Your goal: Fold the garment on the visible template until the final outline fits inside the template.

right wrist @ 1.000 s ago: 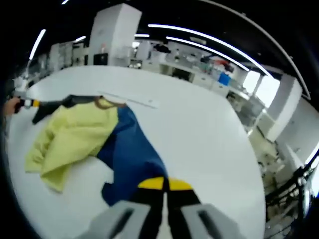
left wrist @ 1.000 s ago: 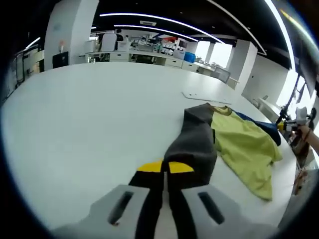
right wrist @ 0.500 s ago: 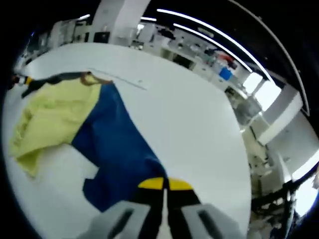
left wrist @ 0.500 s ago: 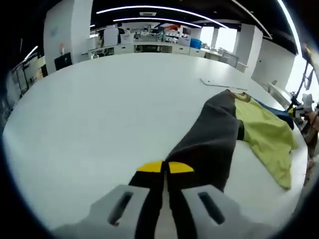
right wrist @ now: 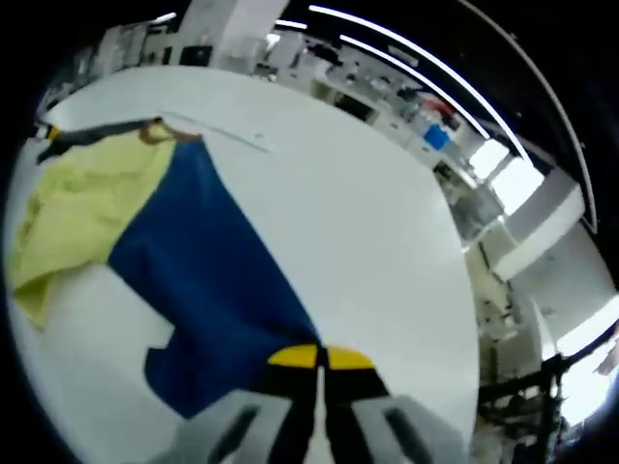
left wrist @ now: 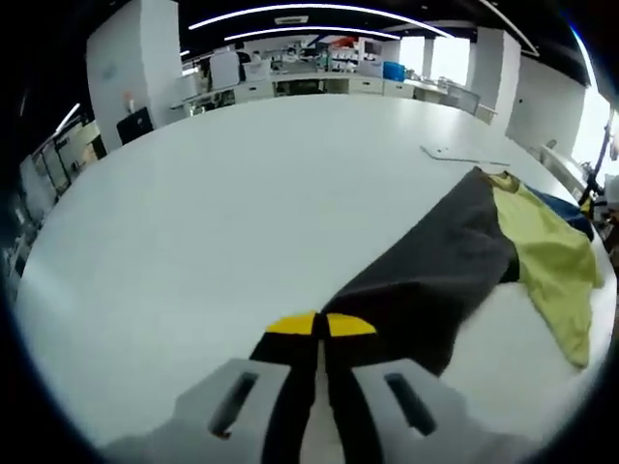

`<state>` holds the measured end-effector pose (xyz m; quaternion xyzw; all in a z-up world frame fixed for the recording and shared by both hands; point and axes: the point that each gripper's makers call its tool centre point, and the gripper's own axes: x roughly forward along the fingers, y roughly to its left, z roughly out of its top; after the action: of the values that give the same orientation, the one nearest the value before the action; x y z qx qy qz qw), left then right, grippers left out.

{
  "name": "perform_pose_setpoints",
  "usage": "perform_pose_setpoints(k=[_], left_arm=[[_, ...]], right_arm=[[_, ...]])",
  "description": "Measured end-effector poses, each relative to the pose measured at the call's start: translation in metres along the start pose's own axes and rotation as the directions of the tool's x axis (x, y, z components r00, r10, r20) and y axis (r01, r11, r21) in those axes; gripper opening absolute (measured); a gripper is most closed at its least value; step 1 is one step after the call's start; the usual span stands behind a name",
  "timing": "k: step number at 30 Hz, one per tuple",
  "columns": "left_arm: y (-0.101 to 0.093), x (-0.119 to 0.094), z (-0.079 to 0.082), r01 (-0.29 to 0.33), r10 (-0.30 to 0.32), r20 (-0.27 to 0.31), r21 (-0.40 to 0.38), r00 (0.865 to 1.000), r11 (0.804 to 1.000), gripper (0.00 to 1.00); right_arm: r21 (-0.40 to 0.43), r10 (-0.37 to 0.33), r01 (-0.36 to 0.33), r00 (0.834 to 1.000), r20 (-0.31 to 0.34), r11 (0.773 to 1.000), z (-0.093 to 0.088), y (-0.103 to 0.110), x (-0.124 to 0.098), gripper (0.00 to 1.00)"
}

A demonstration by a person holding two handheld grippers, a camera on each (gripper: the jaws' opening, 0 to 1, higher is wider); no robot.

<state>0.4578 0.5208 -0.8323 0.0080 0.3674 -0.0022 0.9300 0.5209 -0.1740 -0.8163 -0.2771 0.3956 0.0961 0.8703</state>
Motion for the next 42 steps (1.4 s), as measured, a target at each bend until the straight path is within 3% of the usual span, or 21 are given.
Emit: perform_pose_setpoints(k=[7, 9, 13, 17, 23, 24, 25, 27, 31, 37, 42], left_arm=[[0.005, 0.004, 0.003, -0.005, 0.005, -0.001, 0.043, 1.000, 0.999, 0.03], [0.008, 0.000, 0.004, -0.027, 0.027, -0.004, 0.058, 1.000, 0.998, 0.11], [0.009, -0.007, 0.004, -0.033, 0.033, 0.001, 0.049, 0.999, 0.998, 0.33], [0.007, -0.016, 0.005, -0.011, 0.010, 0.003, 0.058, 1.000, 0.998, 0.53], [-0.019, -0.038, 0.005, 0.088, -0.089, 0.030, 0.037, 0.996, 0.995, 0.70], [-0.024, -0.041, 0.005, 0.101, -0.102, 0.038, 0.034, 0.994, 0.994, 0.73], [-0.037, -0.057, 0.000, 0.115, -0.116, 0.048, 0.034, 0.992, 0.993, 0.77], [-0.043, -0.060, -0.002, 0.129, -0.132, 0.057, 0.048, 0.990, 0.990, 0.84], [-0.066, -0.070, -0.005, 0.167, -0.173, 0.072, 0.078, 0.982, 0.983, 0.93], [-0.111, -0.085, -0.019, 0.241, -0.249, 0.068, 0.100, 0.966, 0.965, 0.98], [-0.136, -0.094, -0.022, 0.289, -0.300, 0.091, 0.114, 0.950, 0.951, 0.99]], right_arm=[[0.059, 0.037, -0.040, 0.998, 0.041, 0.997, 0.005, 0.001, -0.004, 0.00], [0.069, 0.043, -0.047, 0.998, 0.055, 0.996, 0.007, 0.002, -0.009, 0.01], [0.156, 0.074, -0.090, 0.992, 0.105, 0.984, 0.013, 0.012, -0.022, 0.22], [0.118, 0.084, -0.099, 0.989, 0.124, 0.988, 0.020, 0.019, -0.030, 0.36], [0.132, 0.177, -0.210, 0.958, 0.224, 0.969, 0.037, 0.040, -0.046, 0.66], [0.135, 0.186, -0.221, 0.955, 0.230, 0.966, 0.036, 0.045, -0.052, 0.71], [0.132, 0.202, -0.238, 0.951, 0.236, 0.962, 0.037, 0.053, -0.057, 0.75], [0.112, 0.222, -0.254, 0.945, 0.240, 0.961, 0.038, 0.067, -0.064, 0.82], [0.092, 0.270, -0.300, 0.931, 0.246, 0.950, 0.037, 0.090, -0.076, 0.85], [0.082, 0.342, -0.374, 0.902, 0.264, 0.924, 0.036, 0.125, -0.088, 0.90], [0.060, 0.398, -0.428, 0.876, 0.274, 0.902, 0.033, 0.152, -0.101, 0.90]])
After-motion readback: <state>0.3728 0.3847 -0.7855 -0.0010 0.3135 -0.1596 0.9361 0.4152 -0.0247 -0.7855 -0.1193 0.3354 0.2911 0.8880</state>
